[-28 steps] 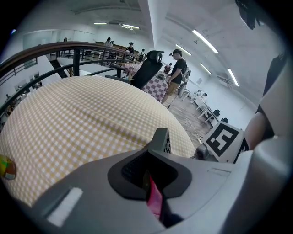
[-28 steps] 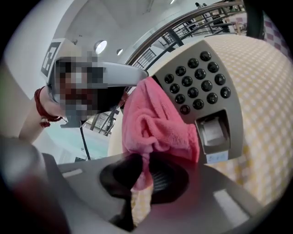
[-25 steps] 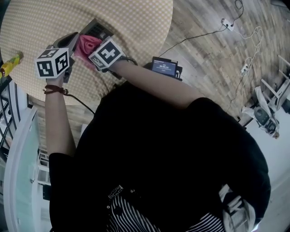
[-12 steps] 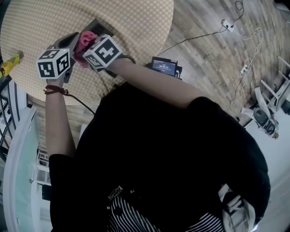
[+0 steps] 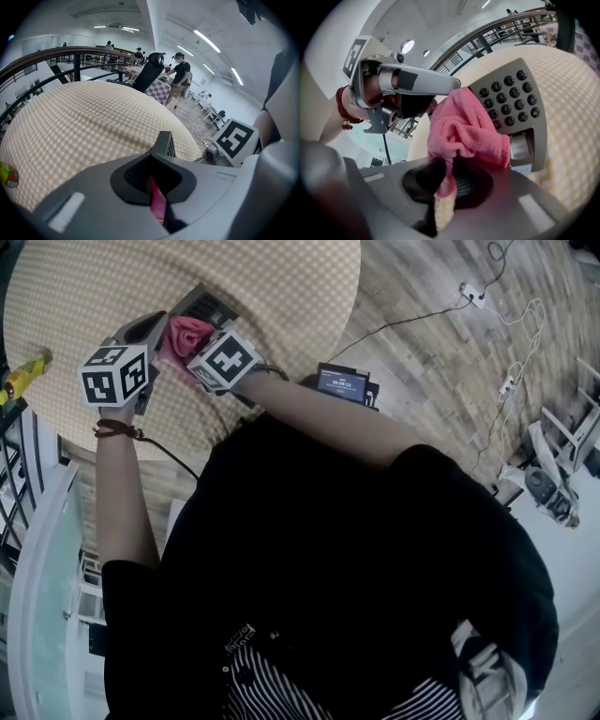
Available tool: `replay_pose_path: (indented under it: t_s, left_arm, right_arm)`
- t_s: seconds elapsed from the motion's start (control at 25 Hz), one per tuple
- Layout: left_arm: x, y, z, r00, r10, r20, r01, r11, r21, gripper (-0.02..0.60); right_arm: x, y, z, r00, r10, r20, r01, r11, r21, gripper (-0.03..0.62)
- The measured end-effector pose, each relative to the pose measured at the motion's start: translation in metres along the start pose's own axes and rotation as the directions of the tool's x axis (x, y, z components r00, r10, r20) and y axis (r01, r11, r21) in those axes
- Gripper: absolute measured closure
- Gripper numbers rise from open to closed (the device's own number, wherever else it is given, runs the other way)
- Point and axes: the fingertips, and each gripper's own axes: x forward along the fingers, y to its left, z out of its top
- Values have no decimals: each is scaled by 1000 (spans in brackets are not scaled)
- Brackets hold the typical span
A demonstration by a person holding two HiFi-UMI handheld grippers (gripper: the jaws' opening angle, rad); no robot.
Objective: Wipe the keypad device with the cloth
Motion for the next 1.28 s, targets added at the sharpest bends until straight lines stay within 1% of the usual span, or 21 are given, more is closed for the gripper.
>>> replay_pose_path:
  t_s: [0.08, 0.16, 0.24, 0.36, 0.48, 0.6, 0.68, 0.76, 0.84, 0.96, 1.04, 1.16, 1.28]
  left_arm:
    - [-1, 0, 0, 1000, 1, -1, -1, 1000, 4, 578]
    - [-2, -2, -1, 1000, -3, -2, 3, 1000, 6, 578]
    - [-3, -4, -2, 1000, -12, -1, 12, 1000, 7, 578]
    - [-4, -5, -2, 1000, -19, 1, 19, 1000, 7, 578]
    - [-5, -6, 0, 1000, -16, 5, 15, 1000, 12, 578]
    - [-6, -6, 1, 1000, -16, 7, 16, 1000, 12, 578]
    - [-6, -5, -1, 1000, -22, 5, 22, 1000, 8, 578]
    - [-6, -5, -1, 1000, -25, 4, 25, 1000, 7, 578]
    - [-5, -5, 0, 1000, -21, 5, 21, 1000, 10, 578]
    - [-6, -5, 1, 1000, -11, 6, 11, 1000, 13, 578]
    - [-7, -5, 1, 1000, -8, 5, 8, 1000, 12, 578]
    - [-6, -7, 1, 1000, -10, 3, 10, 1000, 6, 578]
    - [-4, -4, 1, 1000, -9, 8, 9, 1000, 9, 578]
  right_arm:
    - [-5, 8, 14, 1000, 3, 28, -2, 1000, -21, 548]
    - [-10, 23, 35, 996, 40, 74, -35, 997, -66, 548]
    - [-13, 32, 48, 995, 62, 79, -53, 994, -100, 548]
    - [-13, 32, 46, 996, 62, 71, -53, 992, -118, 548]
    - [-9, 28, 33, 991, 104, 84, -92, 987, -131, 548]
    - [-1, 18, 11, 993, 113, 44, -107, 987, -117, 548]
    - [2, 12, -1, 995, 96, 16, -95, 992, -81, 548]
    - [2, 10, -5, 998, 70, -6, -70, 997, -43, 548]
    - [0, 13, 4, 998, 63, 3, -63, 997, -35, 548]
    - [-8, 29, 35, 990, 114, 79, -110, 993, -50, 548]
    - [-12, 39, 50, 988, 121, 95, -114, 990, -78, 548]
    - [-14, 40, 52, 989, 114, 96, -106, 991, -81, 548]
    - [-9, 35, 49, 984, 140, 113, -133, 989, -66, 548]
